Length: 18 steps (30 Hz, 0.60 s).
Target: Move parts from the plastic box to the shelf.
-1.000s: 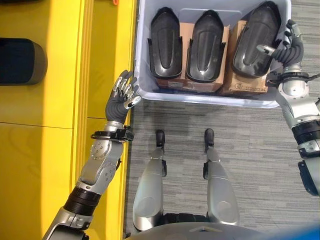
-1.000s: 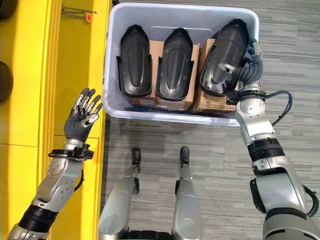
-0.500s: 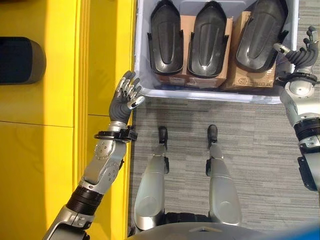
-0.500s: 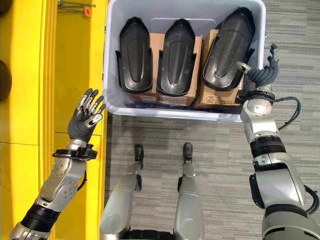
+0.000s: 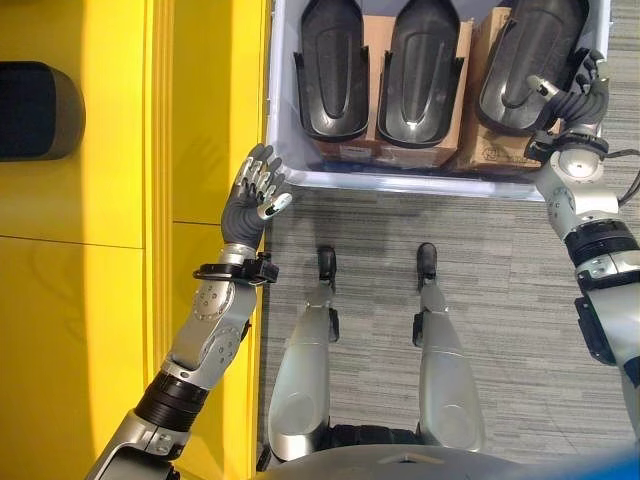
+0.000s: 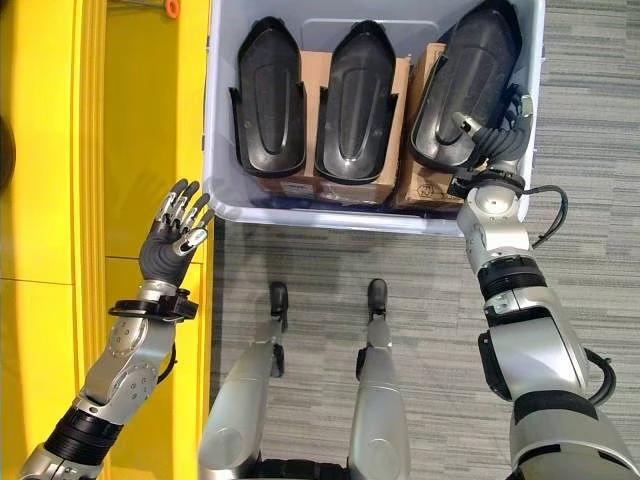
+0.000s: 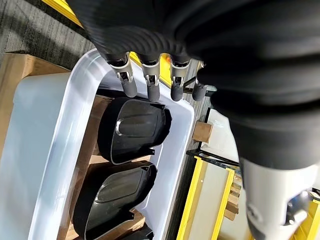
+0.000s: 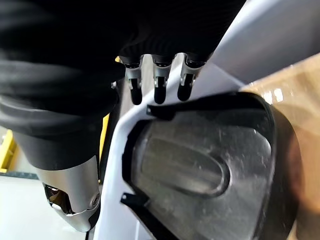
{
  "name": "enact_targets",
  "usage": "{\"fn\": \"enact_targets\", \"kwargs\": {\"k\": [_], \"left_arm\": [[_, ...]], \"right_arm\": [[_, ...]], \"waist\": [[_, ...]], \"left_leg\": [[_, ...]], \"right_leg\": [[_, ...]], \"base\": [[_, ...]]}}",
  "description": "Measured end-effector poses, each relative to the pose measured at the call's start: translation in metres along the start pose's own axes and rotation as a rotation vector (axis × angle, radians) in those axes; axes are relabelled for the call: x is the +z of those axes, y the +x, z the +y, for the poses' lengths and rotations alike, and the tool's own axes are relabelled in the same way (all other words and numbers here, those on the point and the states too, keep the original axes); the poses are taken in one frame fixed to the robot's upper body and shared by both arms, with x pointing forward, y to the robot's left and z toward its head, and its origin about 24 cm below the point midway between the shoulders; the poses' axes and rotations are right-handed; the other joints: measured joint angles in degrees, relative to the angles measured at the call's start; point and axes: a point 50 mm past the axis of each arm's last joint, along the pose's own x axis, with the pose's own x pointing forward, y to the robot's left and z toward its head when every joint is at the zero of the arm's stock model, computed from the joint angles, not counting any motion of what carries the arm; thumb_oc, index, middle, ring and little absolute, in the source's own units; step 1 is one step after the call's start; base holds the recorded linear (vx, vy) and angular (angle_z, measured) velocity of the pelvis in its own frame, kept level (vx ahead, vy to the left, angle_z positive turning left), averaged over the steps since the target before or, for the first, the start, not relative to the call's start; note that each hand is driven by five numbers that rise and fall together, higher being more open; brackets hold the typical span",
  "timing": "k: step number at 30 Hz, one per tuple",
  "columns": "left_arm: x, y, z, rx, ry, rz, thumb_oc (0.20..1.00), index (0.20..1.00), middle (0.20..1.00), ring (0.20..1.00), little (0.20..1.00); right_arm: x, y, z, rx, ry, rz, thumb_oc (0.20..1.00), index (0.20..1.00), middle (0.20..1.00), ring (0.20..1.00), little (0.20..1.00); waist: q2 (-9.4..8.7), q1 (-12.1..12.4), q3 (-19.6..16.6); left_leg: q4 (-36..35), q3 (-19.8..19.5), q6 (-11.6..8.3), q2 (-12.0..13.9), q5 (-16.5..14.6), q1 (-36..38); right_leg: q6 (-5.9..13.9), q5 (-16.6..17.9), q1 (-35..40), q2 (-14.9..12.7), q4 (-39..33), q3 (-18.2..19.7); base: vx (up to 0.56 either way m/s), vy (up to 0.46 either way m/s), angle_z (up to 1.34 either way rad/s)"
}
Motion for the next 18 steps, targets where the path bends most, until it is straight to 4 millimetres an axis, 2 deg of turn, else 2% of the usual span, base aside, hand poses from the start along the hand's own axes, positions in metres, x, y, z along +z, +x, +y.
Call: {"fn": "enact_targets", "kwargs": {"k": [13, 18], "left_arm": [[0.000, 0.000, -0.001, -0.003, -0.006, -0.004, 1.000, 1.000, 1.000, 1.000, 1.000], [-0.004, -0.001, -0.004, -0.013, -0.028, 0.016, 1.000, 1.000, 1.000, 1.000, 1.000]], "right_arm": [[-0.001, 0.019, -0.018, -0.139, 0.073, 0.117, 1.000, 1.000, 1.000, 1.000, 1.000], [-0.004, 0.019, -0.022, -0.156, 0.080, 0.133, 1.000, 1.000, 1.000, 1.000, 1.000]], "waist": [[0.04, 1.0, 0.0], [0.05, 1.4, 0.0]], "left_leg": [[1.1, -0.8, 0.16, -0.6, 0.2, -2.9], [1.1, -0.9, 0.19, -0.6, 0.3, -3.0]], "right_leg": [[0.09, 0.1, -2.5, -0.2, 0.9, -0.2], [0.13, 0.1, -2.5, -0.3, 1.0, -0.2]], "base": [[0.00, -0.001, 0.02], [0.00, 0.000, 0.00]]}}
